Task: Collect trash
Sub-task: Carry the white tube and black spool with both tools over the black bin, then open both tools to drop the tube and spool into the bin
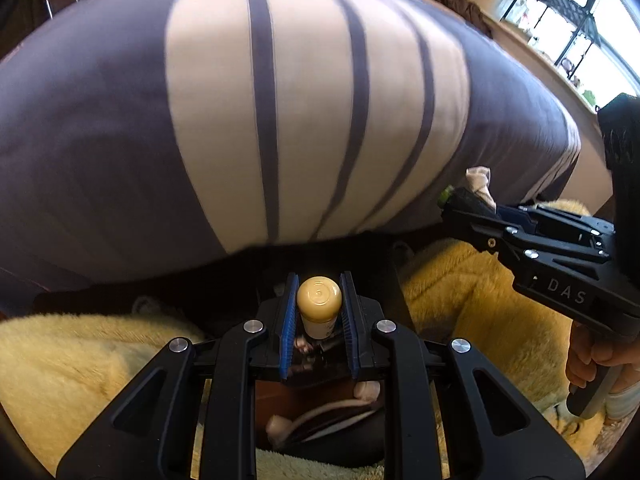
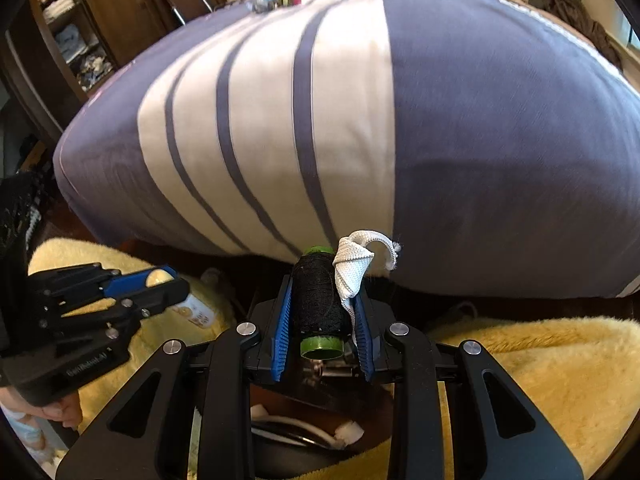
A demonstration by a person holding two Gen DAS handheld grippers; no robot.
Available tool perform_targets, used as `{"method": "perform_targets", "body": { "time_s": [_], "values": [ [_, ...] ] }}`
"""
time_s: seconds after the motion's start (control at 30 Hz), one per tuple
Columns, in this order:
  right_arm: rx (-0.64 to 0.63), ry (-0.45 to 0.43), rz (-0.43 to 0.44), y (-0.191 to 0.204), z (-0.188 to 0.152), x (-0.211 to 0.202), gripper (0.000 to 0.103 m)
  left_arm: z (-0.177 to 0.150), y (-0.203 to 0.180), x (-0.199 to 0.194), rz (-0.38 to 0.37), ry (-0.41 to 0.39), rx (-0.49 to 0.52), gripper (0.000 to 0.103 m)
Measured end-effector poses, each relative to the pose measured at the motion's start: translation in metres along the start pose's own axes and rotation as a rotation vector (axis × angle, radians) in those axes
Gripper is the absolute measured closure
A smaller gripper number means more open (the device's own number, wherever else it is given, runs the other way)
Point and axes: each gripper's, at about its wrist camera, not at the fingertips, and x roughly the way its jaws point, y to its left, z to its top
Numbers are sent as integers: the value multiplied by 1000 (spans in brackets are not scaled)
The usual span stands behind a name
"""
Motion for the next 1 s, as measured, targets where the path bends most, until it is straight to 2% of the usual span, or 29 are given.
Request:
{"method": "perform_targets", "body": {
  "time_s": [0.27,0.5,0.8,0.9,1.0],
  "values": [
    [31,108,37,-6,-16,32,74,-16,1,41,-32,131,-24,84],
    [66,208,59,-16,-26,57,74,-22,4,58,-60,189,-47,84],
    [85,216,61,-16,-17,63,72,-22,3,62,-57,214,-49,84],
    [90,210,64,-16,-15,61,66,-21,5,62,-52,212,-54,77],
    [95,197,66,-18,-13,57,64,-20,5,61,-39,203,-51,67]
  ]
}}
